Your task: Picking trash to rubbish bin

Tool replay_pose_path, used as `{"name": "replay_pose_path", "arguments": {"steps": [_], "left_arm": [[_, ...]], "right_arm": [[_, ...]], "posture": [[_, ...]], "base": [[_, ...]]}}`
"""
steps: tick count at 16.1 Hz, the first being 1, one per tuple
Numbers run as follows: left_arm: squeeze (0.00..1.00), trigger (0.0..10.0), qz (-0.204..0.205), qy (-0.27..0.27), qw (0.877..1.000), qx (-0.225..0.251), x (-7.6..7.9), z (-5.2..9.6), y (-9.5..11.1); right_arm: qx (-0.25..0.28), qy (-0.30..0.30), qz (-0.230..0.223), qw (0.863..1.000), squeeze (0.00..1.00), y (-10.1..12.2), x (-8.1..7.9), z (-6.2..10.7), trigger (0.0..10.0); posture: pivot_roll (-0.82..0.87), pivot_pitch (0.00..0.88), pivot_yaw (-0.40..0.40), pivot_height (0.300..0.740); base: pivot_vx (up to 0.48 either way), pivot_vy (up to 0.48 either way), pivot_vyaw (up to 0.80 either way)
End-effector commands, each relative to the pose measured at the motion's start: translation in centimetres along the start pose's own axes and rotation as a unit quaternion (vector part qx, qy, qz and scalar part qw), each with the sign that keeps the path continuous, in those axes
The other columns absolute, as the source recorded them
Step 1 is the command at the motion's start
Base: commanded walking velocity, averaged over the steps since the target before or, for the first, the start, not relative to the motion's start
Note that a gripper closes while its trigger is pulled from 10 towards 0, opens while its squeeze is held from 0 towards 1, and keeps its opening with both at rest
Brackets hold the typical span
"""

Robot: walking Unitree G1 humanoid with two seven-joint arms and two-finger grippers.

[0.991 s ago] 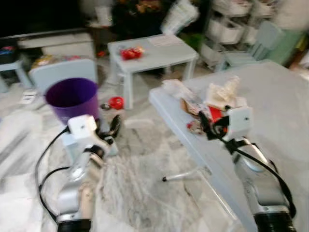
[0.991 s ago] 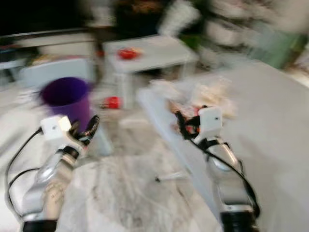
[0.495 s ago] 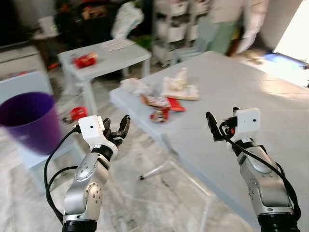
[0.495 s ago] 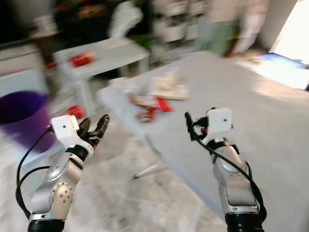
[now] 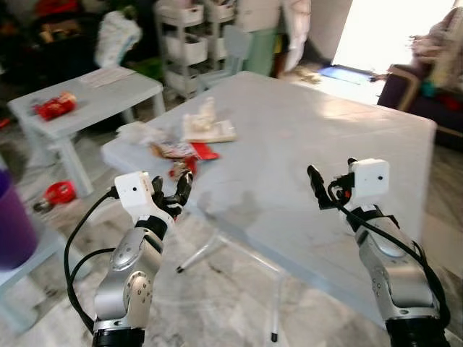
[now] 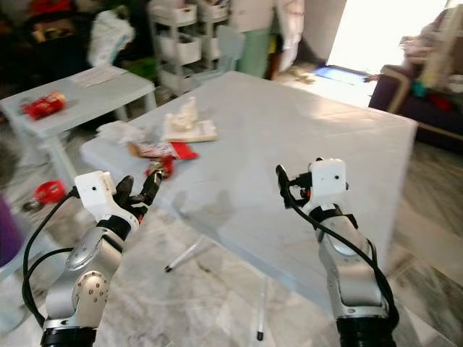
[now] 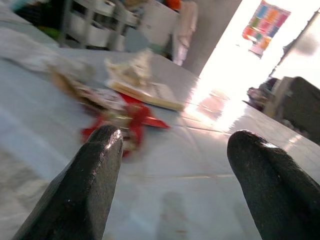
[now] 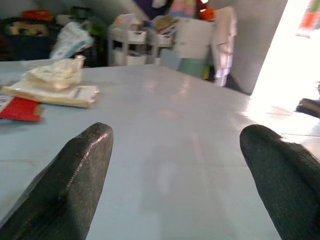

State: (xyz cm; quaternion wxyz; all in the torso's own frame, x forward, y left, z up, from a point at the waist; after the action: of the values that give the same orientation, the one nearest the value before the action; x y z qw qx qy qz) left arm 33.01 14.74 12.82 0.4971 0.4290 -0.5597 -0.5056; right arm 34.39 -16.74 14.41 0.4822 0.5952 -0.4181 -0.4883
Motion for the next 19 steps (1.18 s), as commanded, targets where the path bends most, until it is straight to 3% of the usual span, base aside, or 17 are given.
{"name": "replay_pose_path", "arguments": {"steps": [1,7,14,19], "left_arm": [[0.00,10.0,-0.002,0.005,1.000,0.001,-0.24,-0.06,0.17],[0.00,10.0,-0.001,0.012,1.000,-0.003,-0.46,-0.03,0.05],[0.00,10.0,0.003,0.018,1.000,-0.005,-0.76,0.03,-0.01],[0.00,10.0,0.004,0.019,1.000,-0.004,-0.85,0.03,0.01]], "right_arm": [[0.003,0.006,0.004,1.000,0.00,0.34,-0.19,-0.14,10.0],[0.003,0.007,0.003,1.000,0.00,0.30,-0.26,-0.11,10.0],[0.003,0.009,0.002,1.000,0.00,0.23,-0.37,-0.02,10.0],[0.004,0.009,0.003,1.000,0.00,0.28,-0.38,-0.06,10.0]], "posture": [[-0.02,0.000,-0.051,0.740],[-0.02,0.000,-0.051,0.740],[-0.01,0.000,-0.050,0.740],[-0.01,0.000,-0.049,0.740]], "base": [[0.000,0.000,-0.80],[0.000,0.000,-0.79],[0.000,0.000,0.00],[0.000,0.301,0.00]]}}
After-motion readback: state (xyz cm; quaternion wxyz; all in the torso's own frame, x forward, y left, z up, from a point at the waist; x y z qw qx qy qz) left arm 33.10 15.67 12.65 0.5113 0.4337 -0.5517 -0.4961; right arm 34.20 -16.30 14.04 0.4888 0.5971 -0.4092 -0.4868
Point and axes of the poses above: a point about 5 cm out from each wrist's last joint towards the gripper, its own z axis pointing back from the gripper into the wrist, its own y axis along the axis of the wrist's last joint, x = y × z, the point moved 4 cm from there along -z, pointing out of the wrist towards the gripper, and after that the axes turned 15 degrees about -z, right-handed, at the moved point
